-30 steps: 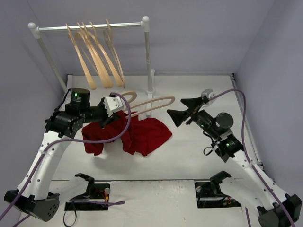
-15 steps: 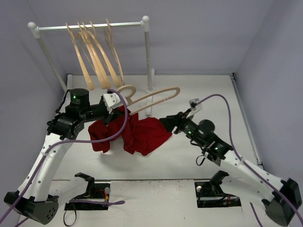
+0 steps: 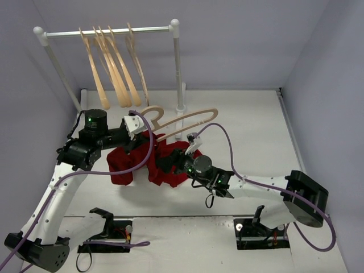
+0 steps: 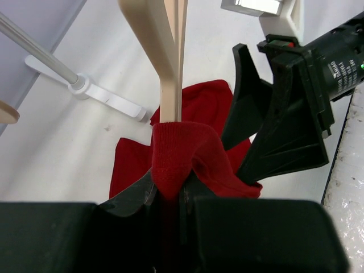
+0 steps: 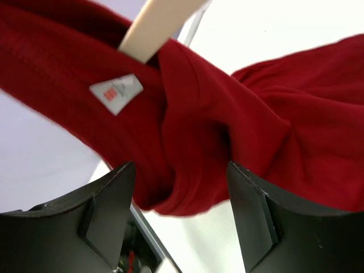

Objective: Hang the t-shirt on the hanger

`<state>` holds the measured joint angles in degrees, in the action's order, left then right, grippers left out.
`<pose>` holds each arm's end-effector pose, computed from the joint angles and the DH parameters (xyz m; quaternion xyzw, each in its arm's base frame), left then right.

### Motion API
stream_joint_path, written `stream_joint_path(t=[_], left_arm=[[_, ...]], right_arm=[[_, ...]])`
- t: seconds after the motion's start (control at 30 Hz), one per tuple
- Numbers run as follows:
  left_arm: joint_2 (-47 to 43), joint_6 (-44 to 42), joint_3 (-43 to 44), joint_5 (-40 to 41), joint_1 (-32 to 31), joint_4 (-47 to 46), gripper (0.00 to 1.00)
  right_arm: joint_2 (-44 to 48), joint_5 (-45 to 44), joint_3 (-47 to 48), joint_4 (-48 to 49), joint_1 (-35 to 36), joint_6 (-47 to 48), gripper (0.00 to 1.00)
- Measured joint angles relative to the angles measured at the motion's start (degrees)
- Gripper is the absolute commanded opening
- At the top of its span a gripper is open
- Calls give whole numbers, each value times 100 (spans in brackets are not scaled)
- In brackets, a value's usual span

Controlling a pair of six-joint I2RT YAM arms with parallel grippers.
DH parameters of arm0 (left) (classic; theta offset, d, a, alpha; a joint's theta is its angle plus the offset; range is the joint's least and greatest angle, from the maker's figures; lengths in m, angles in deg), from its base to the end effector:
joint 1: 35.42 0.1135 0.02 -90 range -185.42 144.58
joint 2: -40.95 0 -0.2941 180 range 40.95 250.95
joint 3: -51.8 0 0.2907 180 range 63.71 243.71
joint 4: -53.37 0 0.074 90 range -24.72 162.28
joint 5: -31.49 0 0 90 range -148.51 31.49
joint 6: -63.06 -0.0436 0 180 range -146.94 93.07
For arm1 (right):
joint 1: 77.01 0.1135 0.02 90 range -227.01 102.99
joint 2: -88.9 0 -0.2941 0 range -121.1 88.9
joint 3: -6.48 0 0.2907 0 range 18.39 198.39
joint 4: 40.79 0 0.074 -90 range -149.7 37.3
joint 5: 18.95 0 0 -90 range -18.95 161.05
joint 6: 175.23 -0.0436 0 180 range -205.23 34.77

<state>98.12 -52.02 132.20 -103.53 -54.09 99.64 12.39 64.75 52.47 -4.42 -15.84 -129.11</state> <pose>0.2025 -0.1010 0.4343 0.4831 0.6364 -0.2903 0.5267 0.1578 0.2768 0.2638 -0.0602 0.6676 0.5658 0.4801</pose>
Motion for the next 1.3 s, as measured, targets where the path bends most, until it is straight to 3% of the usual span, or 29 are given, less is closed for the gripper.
stream_joint_path(t=[0.5,0.77,0.93,1.1,1.3], left_arm=[[-72,-7,-70,3,0,1,0],[-107,-16,-81,7,0,3,0],[-183,-26,-81,30,0,4,0],[-234,-36,-81,29,0,15,0],[-276,-109,-43,29,0,204,0]], right_arm=[[-1288,-97,309,1130,118,-249,59],[-1786,-96,333,1200,129,-376,32],[-1495,-406,69,888,150,-249,18],[-554,-814,-258,201,88,38,0],[402,-921,-443,-376,-413,335,0]])
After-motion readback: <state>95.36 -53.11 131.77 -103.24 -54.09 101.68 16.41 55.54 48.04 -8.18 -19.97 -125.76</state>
